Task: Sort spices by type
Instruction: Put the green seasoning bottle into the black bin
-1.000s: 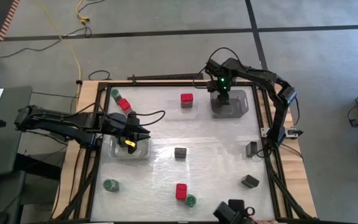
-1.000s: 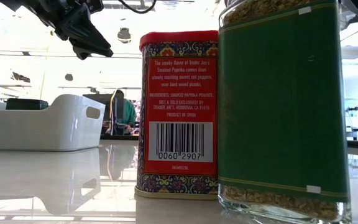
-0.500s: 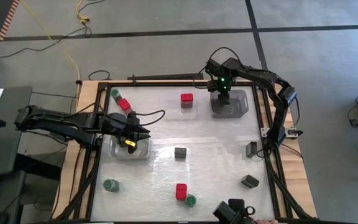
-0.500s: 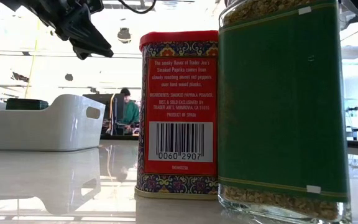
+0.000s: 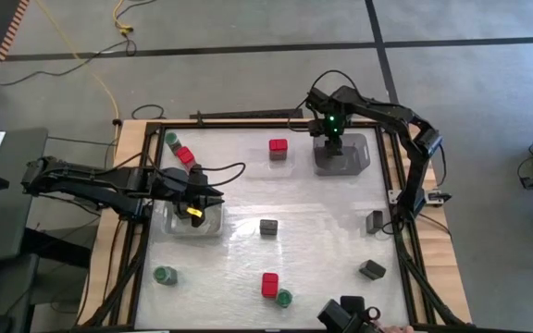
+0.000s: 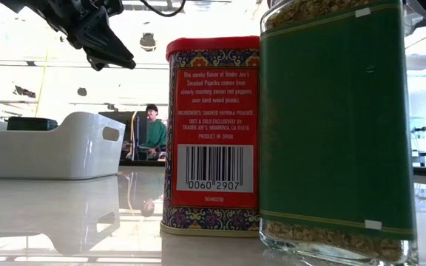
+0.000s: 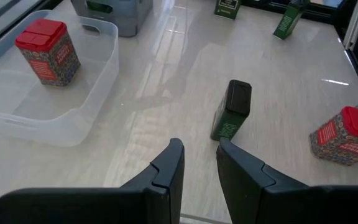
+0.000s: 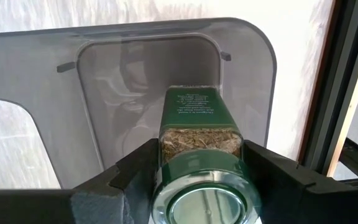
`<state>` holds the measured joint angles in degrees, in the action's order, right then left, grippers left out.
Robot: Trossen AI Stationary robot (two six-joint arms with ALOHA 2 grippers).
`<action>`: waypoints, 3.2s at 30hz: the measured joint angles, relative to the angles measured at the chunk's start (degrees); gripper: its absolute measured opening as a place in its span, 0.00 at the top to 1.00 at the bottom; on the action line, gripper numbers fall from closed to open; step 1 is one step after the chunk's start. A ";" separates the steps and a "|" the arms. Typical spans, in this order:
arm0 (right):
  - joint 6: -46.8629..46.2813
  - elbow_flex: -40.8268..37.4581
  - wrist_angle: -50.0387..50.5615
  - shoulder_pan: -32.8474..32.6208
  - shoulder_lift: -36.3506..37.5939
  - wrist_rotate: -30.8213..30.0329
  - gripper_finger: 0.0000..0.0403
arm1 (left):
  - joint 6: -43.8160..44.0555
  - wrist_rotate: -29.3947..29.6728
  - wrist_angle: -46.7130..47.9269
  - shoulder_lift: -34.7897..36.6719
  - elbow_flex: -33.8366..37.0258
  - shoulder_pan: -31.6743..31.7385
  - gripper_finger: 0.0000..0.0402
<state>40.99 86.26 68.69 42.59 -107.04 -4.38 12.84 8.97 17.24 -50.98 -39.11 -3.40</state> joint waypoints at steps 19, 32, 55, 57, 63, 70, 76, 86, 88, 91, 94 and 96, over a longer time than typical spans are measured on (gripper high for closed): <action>-0.02 0.00 -0.17 0.00 0.04 0.00 0.33 | 0.02 -0.02 0.02 -0.02 0.00 0.01 0.78; -0.45 0.00 -0.26 0.32 1.52 0.00 0.32 | 0.26 -0.03 0.00 0.00 0.00 0.01 0.78; -31.08 0.00 2.92 0.82 23.47 0.02 0.33 | 0.47 -0.04 0.00 0.00 0.00 0.00 0.78; -33.34 0.00 3.94 0.47 25.76 0.02 0.33 | 0.47 -0.04 0.00 0.00 0.00 0.00 0.78; -41.47 0.00 7.19 -2.20 31.71 0.11 0.33 | 0.23 0.00 0.00 -0.01 0.00 0.01 0.78; -53.03 0.00 8.92 -9.46 37.36 0.08 0.33 | 1.12 -2.79 0.00 0.00 0.00 0.00 0.78; -68.77 0.00 8.92 -17.43 39.69 -0.15 0.33 | -2.35 -3.49 0.02 -0.01 0.00 0.00 0.78; -91.25 0.00 8.98 -34.95 36.27 -10.63 0.33 | -1.16 -3.61 2.58 -0.02 0.00 0.00 0.78; -95.32 0.00 8.96 -38.57 34.87 -11.90 0.33 | -1.05 -3.61 2.95 0.00 0.00 0.00 0.78; -100.74 0.00 8.98 -43.39 32.41 -12.80 0.33 | -1.05 -3.61 2.86 0.00 0.01 -0.02 0.78; -105.66 0.00 8.98 -47.52 29.58 -14.37 0.33 | -1.05 -3.60 2.83 -0.01 0.01 -0.01 0.78; -108.78 0.00 8.96 -49.88 27.72 -15.35 0.33 | -1.05 -3.61 2.82 0.00 0.00 -0.01 0.78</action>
<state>-67.78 86.26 77.65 -7.30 -79.33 -19.73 11.79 5.37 20.05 -50.98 -39.11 -3.41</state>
